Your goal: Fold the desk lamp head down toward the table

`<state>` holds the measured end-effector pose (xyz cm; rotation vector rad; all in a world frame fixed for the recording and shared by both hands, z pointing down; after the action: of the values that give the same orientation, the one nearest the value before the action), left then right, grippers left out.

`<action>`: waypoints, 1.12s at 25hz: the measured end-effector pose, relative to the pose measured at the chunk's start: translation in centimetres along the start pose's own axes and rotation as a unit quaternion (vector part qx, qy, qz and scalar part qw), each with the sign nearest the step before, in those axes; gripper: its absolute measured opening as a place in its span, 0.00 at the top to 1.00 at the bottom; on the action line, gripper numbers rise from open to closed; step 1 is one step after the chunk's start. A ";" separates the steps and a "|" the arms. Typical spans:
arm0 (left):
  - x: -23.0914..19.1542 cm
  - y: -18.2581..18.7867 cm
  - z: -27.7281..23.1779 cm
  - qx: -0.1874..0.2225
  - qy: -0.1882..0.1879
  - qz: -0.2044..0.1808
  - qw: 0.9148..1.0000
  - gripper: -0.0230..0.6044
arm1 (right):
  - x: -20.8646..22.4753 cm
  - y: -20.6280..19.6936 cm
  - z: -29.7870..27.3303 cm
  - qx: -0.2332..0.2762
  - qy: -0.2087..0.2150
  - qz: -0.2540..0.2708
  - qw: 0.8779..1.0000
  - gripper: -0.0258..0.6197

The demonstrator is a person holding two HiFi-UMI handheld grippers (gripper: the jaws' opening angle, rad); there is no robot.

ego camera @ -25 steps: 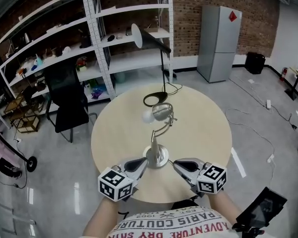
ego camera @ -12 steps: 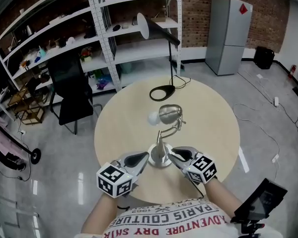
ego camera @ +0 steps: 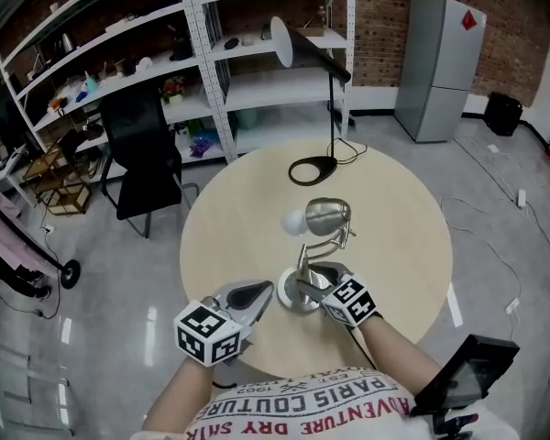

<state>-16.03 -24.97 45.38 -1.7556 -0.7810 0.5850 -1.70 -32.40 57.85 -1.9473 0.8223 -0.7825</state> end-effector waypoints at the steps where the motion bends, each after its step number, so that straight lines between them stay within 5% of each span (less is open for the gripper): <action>1: 0.0 0.0 0.0 -0.001 0.002 -0.003 1.000 0.96 | 0.1 -0.2 -0.5 0.000 -0.001 0.000 1.000 0.65; 16: 0.3 4.0 0.8 0.064 -0.052 -0.004 0.997 0.79 | 0.6 -0.9 -1.6 0.008 -0.009 -0.004 1.000 0.72; 28: -0.2 10.0 -0.3 0.075 -0.059 -0.105 0.990 0.62 | 1.0 -1.3 -1.7 0.004 0.014 -0.016 1.000 0.71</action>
<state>-13.75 -27.38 35.90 -1.4902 -0.9663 0.5920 -2.08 -33.48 59.92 -1.9509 0.8059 -0.8311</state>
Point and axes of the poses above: the fingertips, and each gripper's own axes: z backward along the fingers, x to its right, y out of its top, the point moved 6 cm from there along z, backward along the fingers, and after that the axes turned 10 degrees about -z, right-handed, at the moved point
